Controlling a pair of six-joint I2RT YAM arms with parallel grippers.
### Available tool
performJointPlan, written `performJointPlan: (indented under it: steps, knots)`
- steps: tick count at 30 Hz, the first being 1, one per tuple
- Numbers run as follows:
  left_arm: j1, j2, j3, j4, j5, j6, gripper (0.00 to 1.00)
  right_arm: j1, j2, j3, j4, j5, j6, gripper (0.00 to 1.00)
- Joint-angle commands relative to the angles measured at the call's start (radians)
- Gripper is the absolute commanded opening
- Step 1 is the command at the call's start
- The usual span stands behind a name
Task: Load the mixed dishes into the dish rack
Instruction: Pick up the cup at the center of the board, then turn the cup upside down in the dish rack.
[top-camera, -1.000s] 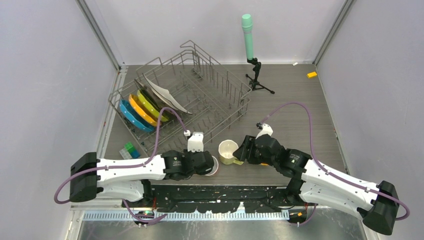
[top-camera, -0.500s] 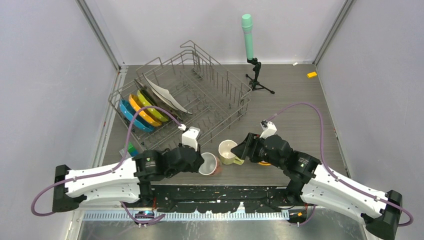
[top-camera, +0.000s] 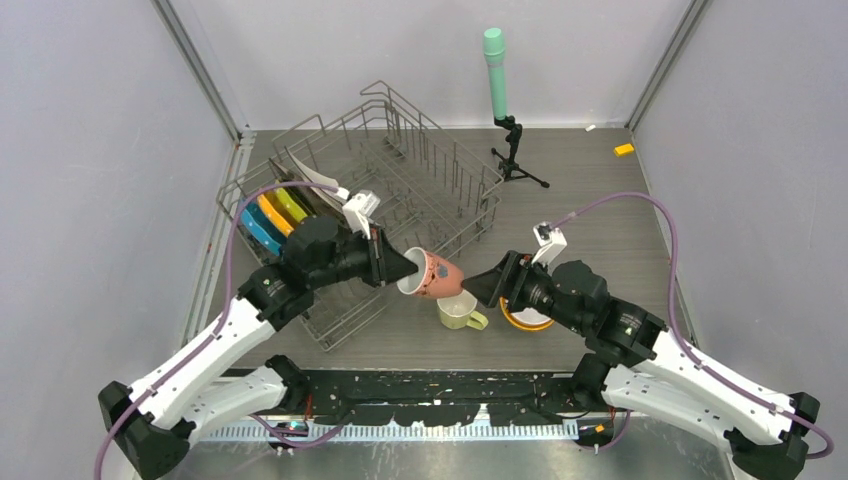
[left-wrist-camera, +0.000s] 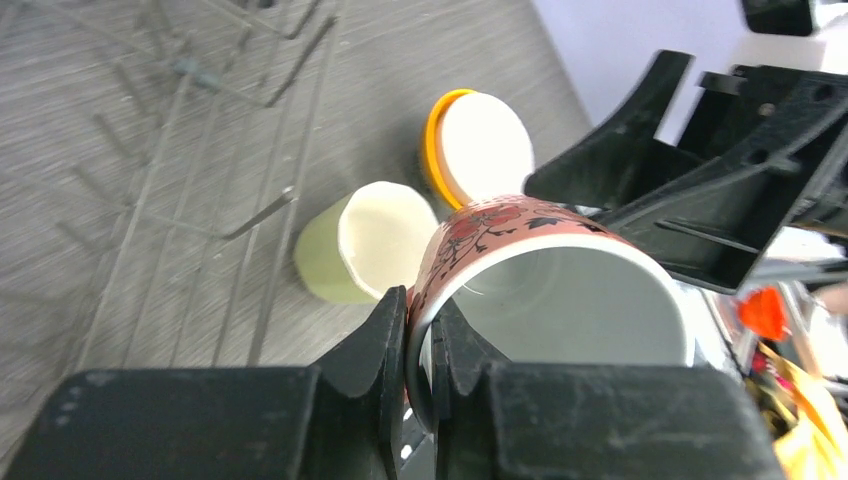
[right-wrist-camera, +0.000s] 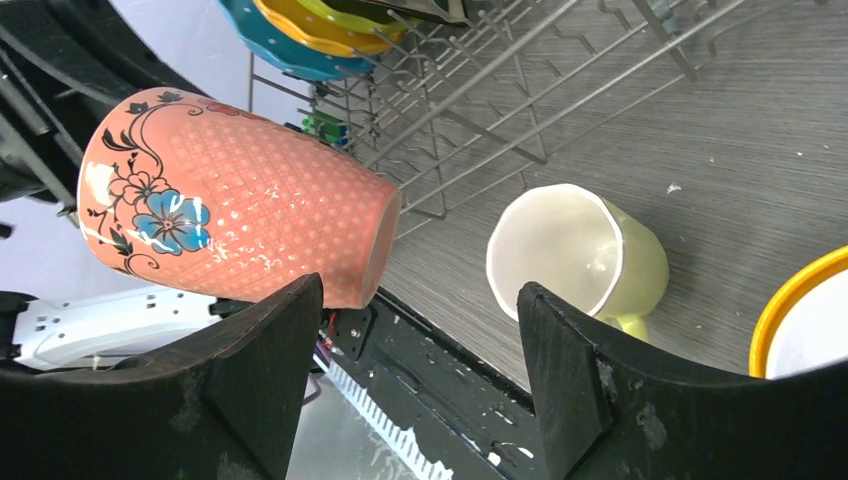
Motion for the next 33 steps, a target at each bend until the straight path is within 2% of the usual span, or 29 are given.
performJointPlan:
  steps: [1, 5, 8, 10, 14, 20, 23, 26, 33]
  knots:
    - [0.142, 0.021, 0.049, 0.349, 0.402, -0.056, 0.00, 0.000, 0.009, 0.105, 0.031, -0.019, 0.002, 0.78]
    - [0.361, 0.075, -0.052, 0.800, 0.581, -0.367, 0.00, -0.024, 0.030, 0.155, 0.085, -0.085, 0.013, 0.81]
    - [0.451, 0.140, -0.102, 1.122, 0.616, -0.621, 0.00, -0.055, 0.046, 0.166, 0.175, -0.163, 0.021, 0.84]
    - [0.469, 0.180, -0.105, 1.184, 0.619, -0.719, 0.00, -0.083, 0.075, 0.185, 0.217, -0.216, 0.005, 0.85]
    - [0.478, 0.194, -0.134, 1.180, 0.589, -0.801, 0.00, -0.120, 0.139, 0.240, 0.239, -0.261, -0.123, 0.85]
    - [0.478, 0.121, -0.144, 1.000, 0.613, -0.764, 0.00, -0.155, 0.206, 0.312, 0.224, -0.310, -0.330, 0.85]
    - [0.478, 0.097, -0.151, 0.909, 0.625, -0.748, 0.00, -0.156, 0.216, 0.300, 0.283, -0.445, -0.409, 0.85]
    - [0.478, 0.097, -0.167, 0.922, 0.646, -0.771, 0.00, -0.156, 0.220, 0.277, 0.375, -0.555, -0.478, 0.86]
    - [0.475, 0.082, -0.187, 0.944, 0.665, -0.813, 0.00, -0.157, 0.279, 0.309, 0.381, -0.607, -0.620, 0.86]
